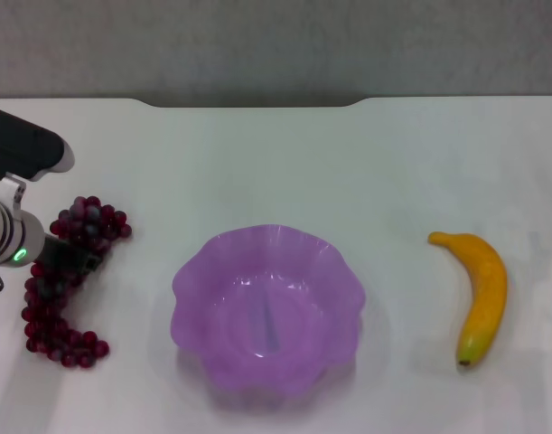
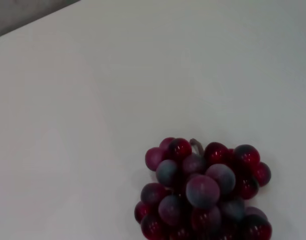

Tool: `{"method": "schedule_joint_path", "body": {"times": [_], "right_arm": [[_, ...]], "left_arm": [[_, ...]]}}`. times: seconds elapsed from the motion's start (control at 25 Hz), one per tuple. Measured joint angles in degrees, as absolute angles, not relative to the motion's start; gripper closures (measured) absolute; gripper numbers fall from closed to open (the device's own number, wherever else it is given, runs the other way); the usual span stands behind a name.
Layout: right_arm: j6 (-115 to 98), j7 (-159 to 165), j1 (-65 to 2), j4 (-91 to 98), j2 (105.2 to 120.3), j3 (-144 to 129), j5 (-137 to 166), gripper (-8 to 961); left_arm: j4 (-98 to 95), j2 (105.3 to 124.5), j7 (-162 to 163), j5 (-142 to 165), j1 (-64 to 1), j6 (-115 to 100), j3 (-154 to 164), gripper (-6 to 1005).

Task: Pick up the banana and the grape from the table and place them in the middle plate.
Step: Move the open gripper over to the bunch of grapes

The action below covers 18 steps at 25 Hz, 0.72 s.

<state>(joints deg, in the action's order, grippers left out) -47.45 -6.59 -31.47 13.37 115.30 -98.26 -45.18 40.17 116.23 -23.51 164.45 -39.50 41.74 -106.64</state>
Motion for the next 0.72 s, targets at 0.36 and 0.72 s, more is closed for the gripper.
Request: {"method": "schedule_joint_path", "body": {"times": [0.36, 0.72], "right_arm": [[-47.45, -6.59, -31.47, 13.45, 115.31, -98.25, -45.18, 44], [-47.46, -6.59, -31.3, 13.05, 115.31, -98.25, -45.18, 44]], "left_arm": [[39.37, 116.28, -23.18, 164.45, -39.9, 40.93, -104.85, 351], [42.75, 116.49, -20.79, 164.02, -39.81, 42.2, -104.83, 381]]}}
